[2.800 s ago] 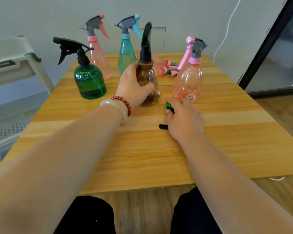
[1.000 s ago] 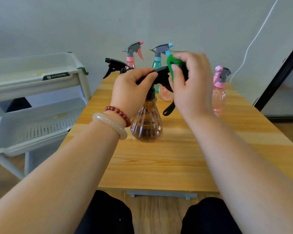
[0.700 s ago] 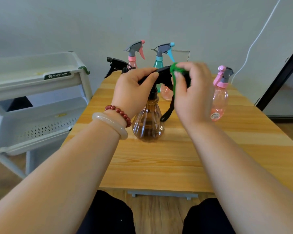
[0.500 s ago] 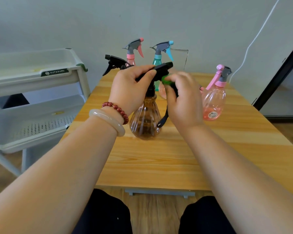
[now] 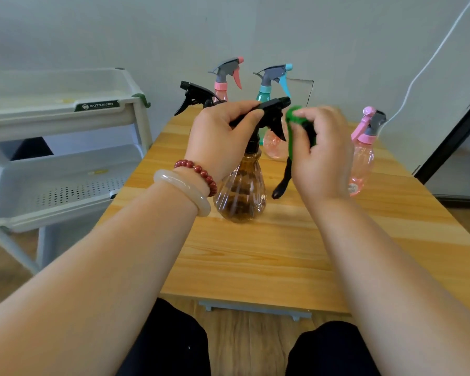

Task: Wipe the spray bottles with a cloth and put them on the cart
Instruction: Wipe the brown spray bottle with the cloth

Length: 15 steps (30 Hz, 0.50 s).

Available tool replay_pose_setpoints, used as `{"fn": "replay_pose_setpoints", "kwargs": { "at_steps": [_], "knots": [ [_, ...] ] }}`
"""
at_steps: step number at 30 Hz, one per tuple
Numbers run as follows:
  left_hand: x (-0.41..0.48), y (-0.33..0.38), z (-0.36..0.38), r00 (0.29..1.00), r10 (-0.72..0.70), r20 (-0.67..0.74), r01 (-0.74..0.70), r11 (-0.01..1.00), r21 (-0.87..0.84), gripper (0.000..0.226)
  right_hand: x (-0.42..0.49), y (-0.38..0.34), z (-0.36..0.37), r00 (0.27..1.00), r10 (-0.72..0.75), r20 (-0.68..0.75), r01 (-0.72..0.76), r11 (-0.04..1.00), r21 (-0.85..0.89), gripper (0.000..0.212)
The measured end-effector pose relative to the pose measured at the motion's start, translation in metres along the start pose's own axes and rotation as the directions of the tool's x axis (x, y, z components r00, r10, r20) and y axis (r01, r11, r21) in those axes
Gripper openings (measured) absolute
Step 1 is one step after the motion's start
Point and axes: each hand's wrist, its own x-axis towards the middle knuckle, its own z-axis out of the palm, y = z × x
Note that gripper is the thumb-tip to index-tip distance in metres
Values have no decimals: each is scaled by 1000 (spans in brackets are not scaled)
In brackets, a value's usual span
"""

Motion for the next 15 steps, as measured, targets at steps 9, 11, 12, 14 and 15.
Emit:
{"fn": "replay_pose_setpoints", "kwargs": {
  "at_steps": [9, 11, 12, 14, 15],
  "knots": [
    [-1, 2, -2, 1000, -6, 8, 6, 1000, 3, 23, -13, 4, 12, 990, -39, 135, 43, 999, -27, 15],
    [-1, 2, -2, 1000, -3, 6, 3, 1000, 16, 25, -14, 3, 8, 993, 4, 115, -1, 1000, -24, 14],
    [-1, 2, -2, 1000, -3, 4, 3, 1000, 19, 25, -11, -1, 6, 997, -6, 76, 7, 1000, -16, 14],
    [-2, 1, -1, 1000, -4, 0, 4, 1000, 14, 26, -1, -13, 3, 999, -50, 0, 50, 999, 1, 12],
    [-2, 1, -1, 1000, -1, -1, 1, 1000, 15, 26, 4, -18, 4, 998, -66, -18, 66, 998, 5, 11]
  ]
}}
